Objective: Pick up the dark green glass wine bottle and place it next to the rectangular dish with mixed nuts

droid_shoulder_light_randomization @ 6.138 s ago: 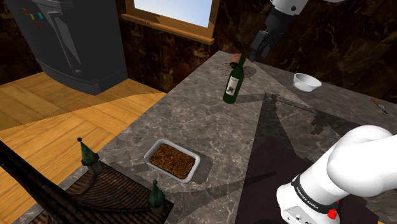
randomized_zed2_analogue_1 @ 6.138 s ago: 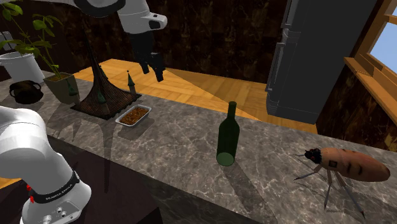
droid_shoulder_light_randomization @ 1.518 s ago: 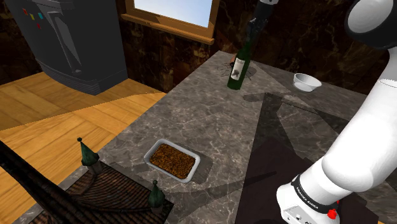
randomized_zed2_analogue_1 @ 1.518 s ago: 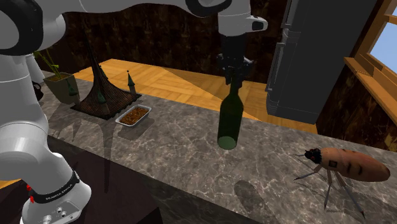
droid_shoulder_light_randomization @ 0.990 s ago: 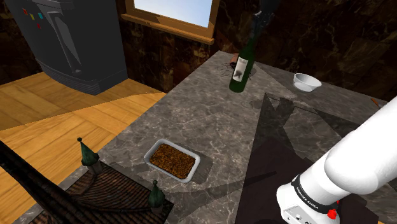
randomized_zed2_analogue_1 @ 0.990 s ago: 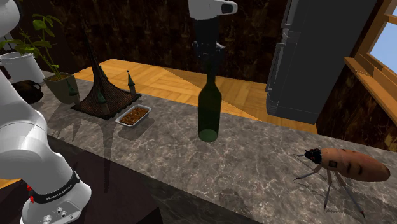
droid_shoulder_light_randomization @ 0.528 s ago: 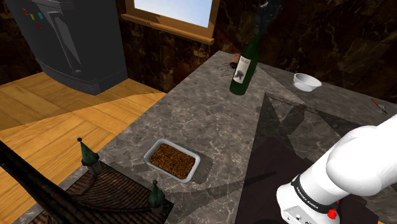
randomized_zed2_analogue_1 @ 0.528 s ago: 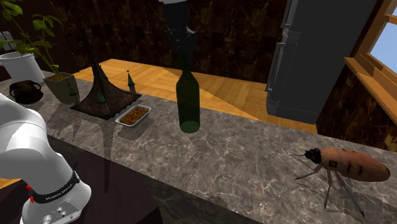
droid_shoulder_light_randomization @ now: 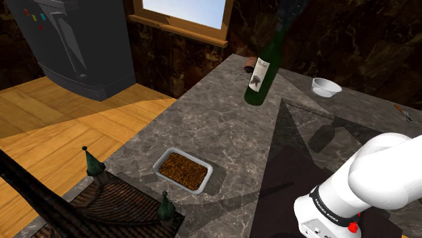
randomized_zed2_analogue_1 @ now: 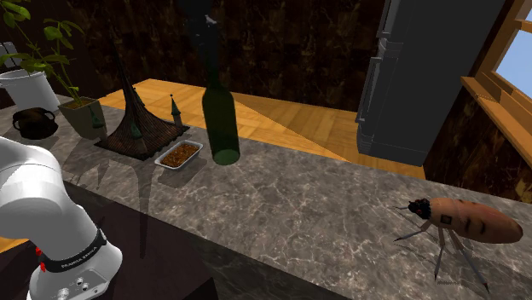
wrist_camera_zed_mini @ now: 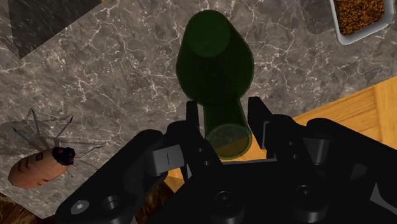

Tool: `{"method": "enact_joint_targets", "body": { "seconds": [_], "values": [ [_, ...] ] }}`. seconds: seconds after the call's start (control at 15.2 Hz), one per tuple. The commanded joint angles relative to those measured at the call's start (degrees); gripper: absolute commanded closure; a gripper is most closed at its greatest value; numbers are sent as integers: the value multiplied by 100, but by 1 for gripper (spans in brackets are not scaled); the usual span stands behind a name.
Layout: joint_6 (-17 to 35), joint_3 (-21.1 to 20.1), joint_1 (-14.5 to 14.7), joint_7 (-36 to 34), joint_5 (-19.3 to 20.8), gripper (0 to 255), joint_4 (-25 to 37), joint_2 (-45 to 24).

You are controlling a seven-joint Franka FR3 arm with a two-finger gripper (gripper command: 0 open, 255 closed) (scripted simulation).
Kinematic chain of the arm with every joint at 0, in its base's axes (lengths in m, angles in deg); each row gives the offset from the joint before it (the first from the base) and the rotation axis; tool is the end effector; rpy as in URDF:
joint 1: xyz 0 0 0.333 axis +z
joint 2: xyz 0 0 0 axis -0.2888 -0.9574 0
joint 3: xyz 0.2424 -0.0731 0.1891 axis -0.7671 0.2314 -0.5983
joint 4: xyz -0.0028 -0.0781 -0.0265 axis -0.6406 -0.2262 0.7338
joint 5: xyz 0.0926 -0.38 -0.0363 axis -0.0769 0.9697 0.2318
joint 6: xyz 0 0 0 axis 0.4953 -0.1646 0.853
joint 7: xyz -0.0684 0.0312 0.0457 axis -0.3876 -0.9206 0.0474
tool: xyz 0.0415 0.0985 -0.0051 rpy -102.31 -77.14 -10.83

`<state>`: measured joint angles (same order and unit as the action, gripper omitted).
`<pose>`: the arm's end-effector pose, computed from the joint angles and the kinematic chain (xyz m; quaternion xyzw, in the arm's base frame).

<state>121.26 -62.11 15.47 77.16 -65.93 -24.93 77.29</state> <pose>0.4143 -0.0554 0.6909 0.9979 0.0036 0.0594 0.0244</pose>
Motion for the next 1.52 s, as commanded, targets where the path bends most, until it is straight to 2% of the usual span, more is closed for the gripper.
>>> {"method": "enact_joint_targets", "body": {
  "seconds": [0.0,0.73,1.45],
  "values": [
    [-219,-167,54,-210,-27,255,-68,271],
    [-1418,-1083,320,-1315,-397,255,268,1093],
    [-2667,-2137,454,-2627,-966,255,1487,1169]
  ]
}}
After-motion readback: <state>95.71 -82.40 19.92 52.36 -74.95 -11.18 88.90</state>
